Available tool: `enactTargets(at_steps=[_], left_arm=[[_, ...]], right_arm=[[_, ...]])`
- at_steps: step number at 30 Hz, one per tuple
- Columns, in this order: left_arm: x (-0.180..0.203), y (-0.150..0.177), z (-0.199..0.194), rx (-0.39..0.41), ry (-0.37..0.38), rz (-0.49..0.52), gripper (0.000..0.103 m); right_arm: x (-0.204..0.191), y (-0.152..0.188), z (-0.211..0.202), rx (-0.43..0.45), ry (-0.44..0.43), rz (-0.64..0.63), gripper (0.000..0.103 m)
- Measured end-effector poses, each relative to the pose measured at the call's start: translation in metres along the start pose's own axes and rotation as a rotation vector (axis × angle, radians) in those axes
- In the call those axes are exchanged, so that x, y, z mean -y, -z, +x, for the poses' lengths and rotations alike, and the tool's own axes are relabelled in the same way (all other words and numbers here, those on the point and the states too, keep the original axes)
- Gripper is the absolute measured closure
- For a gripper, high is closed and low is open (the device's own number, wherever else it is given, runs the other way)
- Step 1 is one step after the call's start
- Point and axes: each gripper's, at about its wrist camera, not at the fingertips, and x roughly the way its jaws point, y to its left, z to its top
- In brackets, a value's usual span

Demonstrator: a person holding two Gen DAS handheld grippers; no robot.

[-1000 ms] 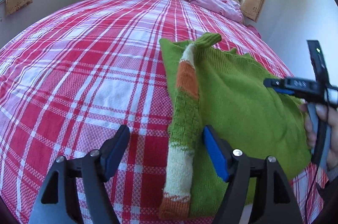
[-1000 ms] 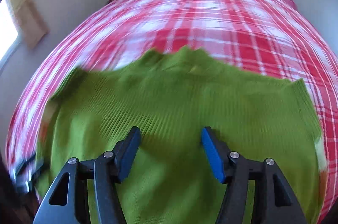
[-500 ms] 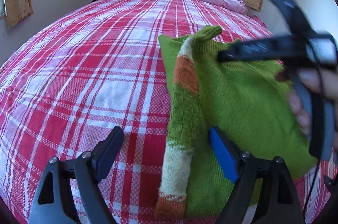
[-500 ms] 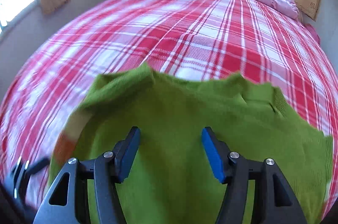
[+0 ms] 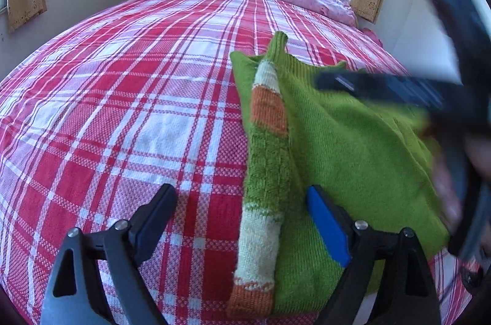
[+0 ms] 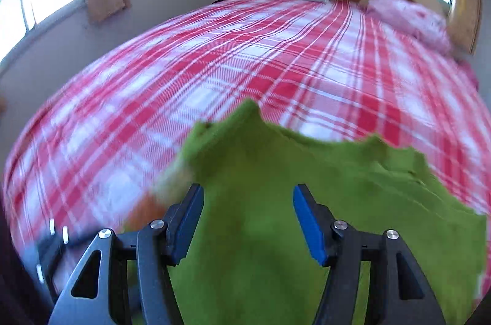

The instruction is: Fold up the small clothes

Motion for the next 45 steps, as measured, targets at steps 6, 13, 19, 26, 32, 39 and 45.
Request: enactTargets(at_steps=[6,13,19,26,32,39,45], left_arm=[[0.002,0.001,0.001,-0.008,-0.011,0.018,0.010],[0.007,0.007,-0.002,-0.024,-0.039,0.039,0.006],[0.002,0.014,-0.011,-0.008,-0.030,0.017,0.005],[0.005,0.016,-0.010,-0.017,-0.044,0.021,0.003],[0.008,0.019,-0.009,-0.046,-0.084,0.056,0.000],[0.004,0.029,-0.021,-0.044,-0.093,0.061,0.000],[-0.012,0.029,-0.037,-0.021,-0.026,0.029,0.000]], right_arm=[[0.004,0.069,-0.054,0.022,0.138,-0.121,0.041],[0.046,0.136,-0.076,0.002,0.063,0.027,0.040],[0.099,0.156,-0.138,0.121,0.130,0.164,0.040],[0.202,0.205,-0.177,0.124,0.261,0.451,0.058],[0.212,0.221,-0.147,0.019,0.210,0.481,0.078],[0.212,0.225,-0.153,0.006,0.214,0.467,0.078],[0.172,0.205,-0.186,0.146,0.274,0.334,0.048]])
